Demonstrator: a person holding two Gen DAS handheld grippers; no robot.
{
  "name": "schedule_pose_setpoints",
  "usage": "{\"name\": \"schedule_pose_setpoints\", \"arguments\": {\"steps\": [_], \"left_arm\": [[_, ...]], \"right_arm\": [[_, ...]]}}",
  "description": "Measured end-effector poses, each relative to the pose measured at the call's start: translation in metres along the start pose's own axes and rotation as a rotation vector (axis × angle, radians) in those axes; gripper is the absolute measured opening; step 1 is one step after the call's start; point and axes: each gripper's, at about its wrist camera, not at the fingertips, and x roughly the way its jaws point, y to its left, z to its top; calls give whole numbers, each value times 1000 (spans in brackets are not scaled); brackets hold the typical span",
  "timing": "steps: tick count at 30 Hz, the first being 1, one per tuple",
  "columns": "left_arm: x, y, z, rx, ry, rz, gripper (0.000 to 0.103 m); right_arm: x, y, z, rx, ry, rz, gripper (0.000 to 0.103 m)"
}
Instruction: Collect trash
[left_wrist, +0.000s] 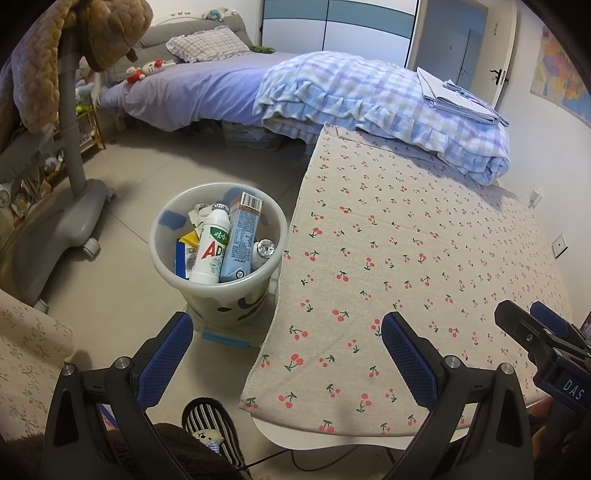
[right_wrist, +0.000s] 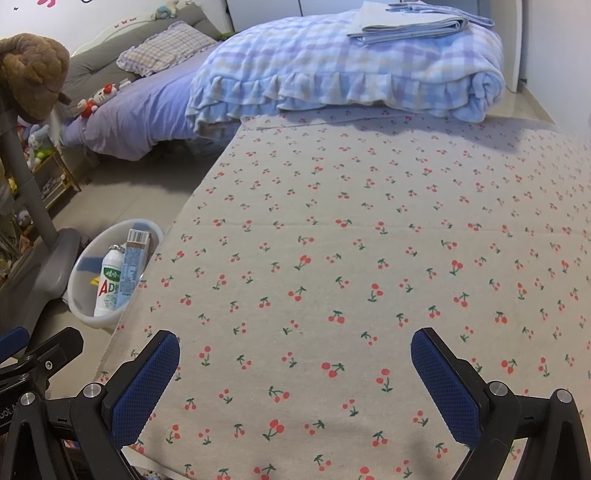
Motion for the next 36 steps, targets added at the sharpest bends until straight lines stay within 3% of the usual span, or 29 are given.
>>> {"name": "schedule_pose_setpoints", "arguments": {"steps": [36], "left_arm": [[-1,2,0,-7,-5,1,103]], "right_arm": [[0,2,-1,3,0,-1,103]]}}
